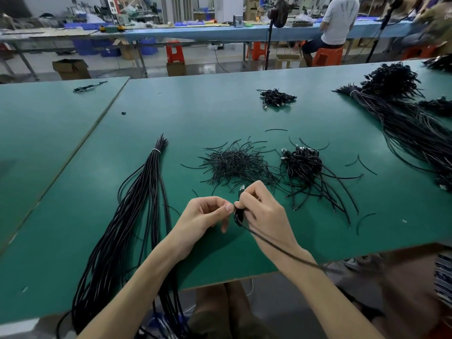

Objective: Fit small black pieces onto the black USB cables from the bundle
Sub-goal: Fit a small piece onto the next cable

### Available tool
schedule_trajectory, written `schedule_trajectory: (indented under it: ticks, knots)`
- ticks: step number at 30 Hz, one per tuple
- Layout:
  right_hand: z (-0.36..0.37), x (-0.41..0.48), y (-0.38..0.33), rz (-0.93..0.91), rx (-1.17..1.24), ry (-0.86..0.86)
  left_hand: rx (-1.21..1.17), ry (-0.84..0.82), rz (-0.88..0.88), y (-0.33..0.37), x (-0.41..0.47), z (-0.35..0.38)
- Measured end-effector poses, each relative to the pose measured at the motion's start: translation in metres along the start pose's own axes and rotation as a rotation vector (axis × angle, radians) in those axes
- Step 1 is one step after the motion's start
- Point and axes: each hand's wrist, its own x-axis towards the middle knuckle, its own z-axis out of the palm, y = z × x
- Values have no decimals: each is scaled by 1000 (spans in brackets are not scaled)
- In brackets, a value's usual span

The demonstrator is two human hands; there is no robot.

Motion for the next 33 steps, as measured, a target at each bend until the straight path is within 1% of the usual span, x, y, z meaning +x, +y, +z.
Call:
schedule_trajectory:
  ticks: [3,8,12,15,18,25,30,33]
  knots:
    - [0,-3,2,28,37,24,-4,4,11,-1,0,1]
    - [1,-8,0,240,292,57,-61,22,20,-1,1,1]
    - [-1,-7,1,439,579,75,-89,37,7,-3,1,1]
    - [-3,-7,2,588,826,53,-90,39,5,-3,2,2]
    - [-2,-7,3,695,940,52,-99,34,6,-3,1,0]
    - [-4,-6,-1,665,1089,21,-108,13,4,-2,1,-1]
    - [-5,-6,-4,605,1030,-12,-30,-75,29,-1,0,0]
    - [-4,-7,-5,591,986,-52,-18,-75,13,-2,0,0]
